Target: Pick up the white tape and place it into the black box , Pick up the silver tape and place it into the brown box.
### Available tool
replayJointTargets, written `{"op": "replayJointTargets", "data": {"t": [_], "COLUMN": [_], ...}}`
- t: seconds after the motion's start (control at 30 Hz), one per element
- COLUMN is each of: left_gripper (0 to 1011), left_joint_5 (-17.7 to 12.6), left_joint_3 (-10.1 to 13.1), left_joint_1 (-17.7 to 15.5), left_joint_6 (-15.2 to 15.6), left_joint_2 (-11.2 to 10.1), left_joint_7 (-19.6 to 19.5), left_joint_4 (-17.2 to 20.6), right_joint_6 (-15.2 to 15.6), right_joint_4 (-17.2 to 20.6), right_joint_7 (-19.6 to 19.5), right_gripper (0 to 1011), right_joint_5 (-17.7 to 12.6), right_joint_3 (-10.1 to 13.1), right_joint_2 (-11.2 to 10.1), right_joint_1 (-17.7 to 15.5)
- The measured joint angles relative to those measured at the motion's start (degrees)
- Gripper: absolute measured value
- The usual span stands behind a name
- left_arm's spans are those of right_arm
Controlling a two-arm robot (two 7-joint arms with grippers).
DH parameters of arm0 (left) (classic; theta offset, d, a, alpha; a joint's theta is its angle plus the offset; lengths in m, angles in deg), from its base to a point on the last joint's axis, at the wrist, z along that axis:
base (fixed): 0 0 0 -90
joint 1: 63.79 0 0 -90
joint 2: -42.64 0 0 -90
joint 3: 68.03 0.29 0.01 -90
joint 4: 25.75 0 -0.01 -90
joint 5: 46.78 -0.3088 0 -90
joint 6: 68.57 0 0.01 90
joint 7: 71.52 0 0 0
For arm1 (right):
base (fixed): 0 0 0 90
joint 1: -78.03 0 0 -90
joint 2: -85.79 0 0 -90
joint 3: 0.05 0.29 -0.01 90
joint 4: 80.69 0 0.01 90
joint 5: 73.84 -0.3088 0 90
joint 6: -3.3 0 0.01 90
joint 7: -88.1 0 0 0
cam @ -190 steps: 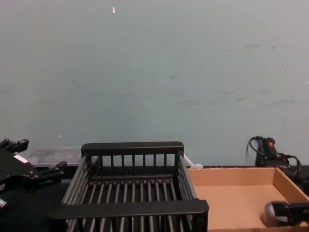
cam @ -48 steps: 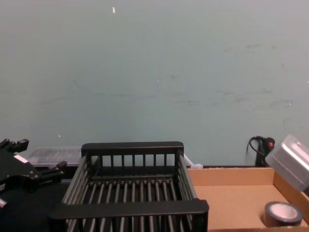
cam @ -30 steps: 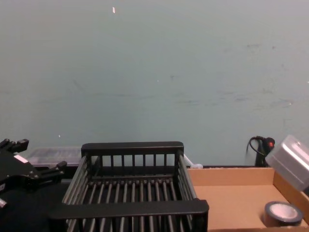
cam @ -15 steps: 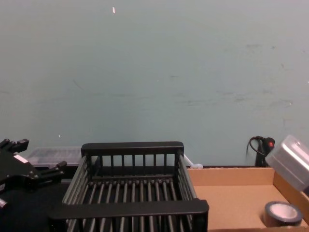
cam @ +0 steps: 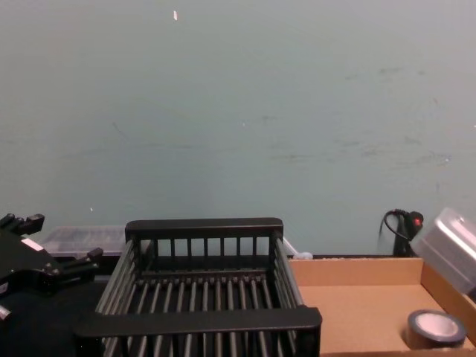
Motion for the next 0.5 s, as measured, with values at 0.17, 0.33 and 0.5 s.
{"op": "replayJointTargets", "data": {"t": [0.17,0.33,0.5], "left_gripper": [1001,1001,1001], "left_joint_5": [0.0,0.0,0.0], "left_joint_3": [0.0,0.0,0.0], "left_joint_1": [0.0,0.0,0.0], "left_joint_6": [0.0,0.0,0.0], "left_joint_2": [0.0,0.0,0.0], "left_joint_7": [0.0,0.0,0.0], "left_joint_4": [0.0,0.0,0.0], "right_joint_6": [-0.1,-0.2,-0.3], "right_joint_4": [0.7,1.8,3.1], "right_joint_7": [0.2,-0.2,-1.0], "right_gripper": [86,86,86], "right_joint_5": [-0.8,-1.9,-3.2], "right_joint_3": [0.7,2.0,3.7], "right_joint_2": [-0.5,-1.1,-2.2], "right_joint_1": [-0.3,-1.0,-2.1]}}
